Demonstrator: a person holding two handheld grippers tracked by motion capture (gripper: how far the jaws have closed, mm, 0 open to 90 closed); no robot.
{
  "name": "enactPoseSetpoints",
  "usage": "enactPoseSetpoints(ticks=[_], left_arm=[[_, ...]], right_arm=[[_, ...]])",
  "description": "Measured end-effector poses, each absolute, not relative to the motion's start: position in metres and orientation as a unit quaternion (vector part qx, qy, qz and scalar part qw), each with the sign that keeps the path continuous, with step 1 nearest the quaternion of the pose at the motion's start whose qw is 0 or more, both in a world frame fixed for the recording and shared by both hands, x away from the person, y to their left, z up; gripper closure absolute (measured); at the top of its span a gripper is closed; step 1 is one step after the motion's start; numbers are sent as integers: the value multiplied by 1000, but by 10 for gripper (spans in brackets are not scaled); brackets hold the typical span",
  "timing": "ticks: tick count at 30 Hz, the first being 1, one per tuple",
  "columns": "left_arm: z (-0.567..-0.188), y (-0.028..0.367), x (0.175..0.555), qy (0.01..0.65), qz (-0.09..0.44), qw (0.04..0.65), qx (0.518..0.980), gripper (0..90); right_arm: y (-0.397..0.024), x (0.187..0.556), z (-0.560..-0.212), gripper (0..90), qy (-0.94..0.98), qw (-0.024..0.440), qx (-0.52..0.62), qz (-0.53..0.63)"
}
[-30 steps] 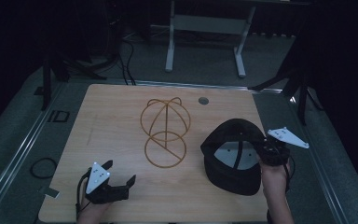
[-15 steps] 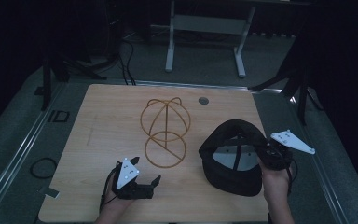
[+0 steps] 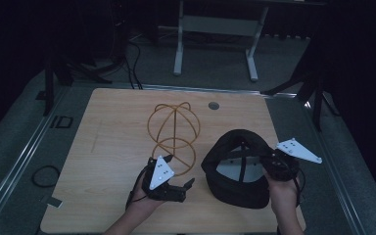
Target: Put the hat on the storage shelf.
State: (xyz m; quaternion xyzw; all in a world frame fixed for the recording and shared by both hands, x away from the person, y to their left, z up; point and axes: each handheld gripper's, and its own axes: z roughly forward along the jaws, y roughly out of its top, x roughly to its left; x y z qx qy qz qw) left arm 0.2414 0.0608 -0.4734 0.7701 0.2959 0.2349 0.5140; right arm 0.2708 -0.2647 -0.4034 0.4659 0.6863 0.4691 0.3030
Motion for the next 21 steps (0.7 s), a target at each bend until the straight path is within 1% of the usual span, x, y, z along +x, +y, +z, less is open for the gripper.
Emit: enactPoseSetpoints(ticks=[10,12,14,16,19,21], left_arm=[[-455,30,255,269,241,504,785,79],[-452,25,256,261,240,504,787,127],[-451,22,256,258,244,502,788,130],[-448,15,257,258,249,503,786,152],[-446,10,260,262,252,498,787,155],[-444,6,264,266,247,491,791,213]], right_arm=[[-254,265,-404,887,695,292,449,479],[-253,264,-403,887,697,291,445,481],[-252,263,-403,887,697,291,445,481],[-251,261,-401,887,699,289,440,484],[-250,259,-400,887,700,289,436,486],[-249,257,-398,887,702,289,433,487]])
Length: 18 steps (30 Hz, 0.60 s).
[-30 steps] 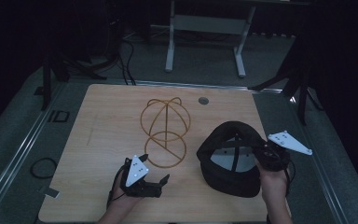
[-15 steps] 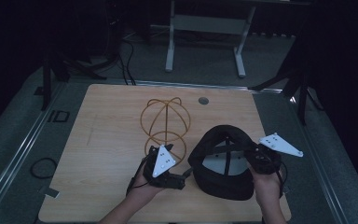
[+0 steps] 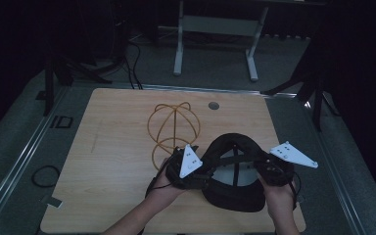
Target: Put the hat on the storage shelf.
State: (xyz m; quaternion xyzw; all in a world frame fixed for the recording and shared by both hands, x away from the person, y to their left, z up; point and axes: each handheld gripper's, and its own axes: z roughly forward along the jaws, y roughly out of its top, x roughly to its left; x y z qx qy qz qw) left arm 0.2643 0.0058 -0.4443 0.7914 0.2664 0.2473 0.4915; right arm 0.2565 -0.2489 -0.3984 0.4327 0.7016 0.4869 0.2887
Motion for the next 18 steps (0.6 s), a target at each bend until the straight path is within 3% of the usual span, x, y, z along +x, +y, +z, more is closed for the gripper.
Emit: enactPoseSetpoints(ticks=[5,10,11,14,18], left_arm=[[-437,-1,269,283,254,477,792,370],[-433,-2,268,286,254,488,785,623],[-432,-2,267,289,261,489,781,623],[-430,-1,266,292,266,492,776,832],[-425,-1,267,285,247,491,786,878]], right_arm=[[-245,251,-396,887,706,290,421,490],[-245,250,-396,887,707,287,420,491],[-244,249,-396,887,708,287,420,490],[-242,248,-397,887,711,286,417,488],[-241,246,-399,886,712,285,416,489]])
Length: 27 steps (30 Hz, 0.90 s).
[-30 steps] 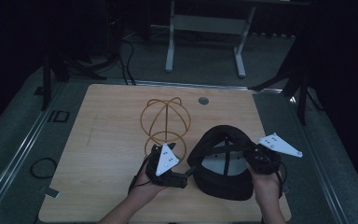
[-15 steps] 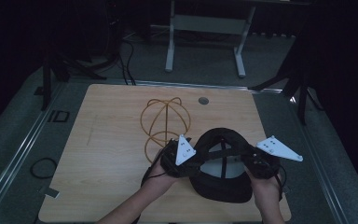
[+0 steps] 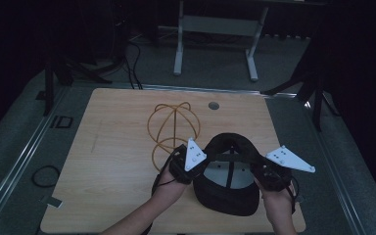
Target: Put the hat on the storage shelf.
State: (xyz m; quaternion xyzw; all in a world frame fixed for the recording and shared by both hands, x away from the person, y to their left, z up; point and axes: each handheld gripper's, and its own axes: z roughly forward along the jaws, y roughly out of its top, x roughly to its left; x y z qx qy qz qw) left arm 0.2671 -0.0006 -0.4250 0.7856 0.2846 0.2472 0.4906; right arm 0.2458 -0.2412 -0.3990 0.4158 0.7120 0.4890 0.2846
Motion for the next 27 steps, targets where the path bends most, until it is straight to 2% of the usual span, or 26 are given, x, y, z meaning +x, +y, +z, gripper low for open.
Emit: enactPoseSetpoints(ticks=[8,9,10,11,12,13,14,17,18,21,27], left_arm=[[-412,-7,266,283,246,491,786,885],[-410,-8,267,285,248,490,786,885],[-410,-8,267,285,248,490,786,886],[-408,-10,266,285,250,490,785,886],[-408,-10,266,285,250,490,785,886],[-406,-10,266,288,252,490,783,886],[-406,-10,266,288,252,490,783,886],[-401,-11,266,291,251,494,779,887],[-401,-11,266,291,251,494,779,887],[-396,-9,265,288,253,501,776,887],[-391,-9,261,280,256,504,776,887]], right_arm=[[-250,244,-402,880,702,277,428,497],[-251,244,-402,840,702,274,430,498],[-251,244,-402,840,702,274,430,498],[-252,243,-403,748,700,269,432,501],[-252,243,-403,748,700,269,432,501],[-253,243,-403,670,702,265,431,502],[-253,243,-403,670,702,265,431,502],[-253,241,-404,509,715,254,419,499],[-253,241,-404,509,715,254,419,499],[-255,237,-406,400,718,254,411,500],[-263,228,-409,364,725,250,404,499]])
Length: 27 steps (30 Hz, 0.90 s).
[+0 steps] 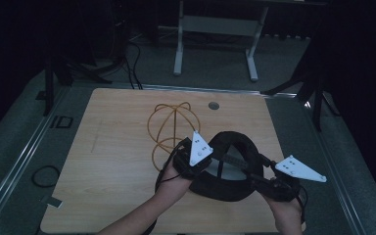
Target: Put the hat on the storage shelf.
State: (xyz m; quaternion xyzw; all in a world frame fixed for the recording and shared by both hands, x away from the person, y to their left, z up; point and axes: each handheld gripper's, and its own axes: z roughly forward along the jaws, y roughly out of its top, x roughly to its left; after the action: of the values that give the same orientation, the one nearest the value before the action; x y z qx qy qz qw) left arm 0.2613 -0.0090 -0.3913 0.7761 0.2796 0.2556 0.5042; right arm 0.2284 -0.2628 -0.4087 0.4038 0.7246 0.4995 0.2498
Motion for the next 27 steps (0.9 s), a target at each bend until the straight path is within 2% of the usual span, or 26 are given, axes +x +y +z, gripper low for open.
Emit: enactPoseSetpoints(ticks=[11,27], left_arm=[[-386,-9,259,279,253,511,773,887],[-385,-7,259,280,251,514,771,887]], right_arm=[[-274,209,-424,386,743,247,394,482],[-308,178,-441,428,772,216,372,469]])
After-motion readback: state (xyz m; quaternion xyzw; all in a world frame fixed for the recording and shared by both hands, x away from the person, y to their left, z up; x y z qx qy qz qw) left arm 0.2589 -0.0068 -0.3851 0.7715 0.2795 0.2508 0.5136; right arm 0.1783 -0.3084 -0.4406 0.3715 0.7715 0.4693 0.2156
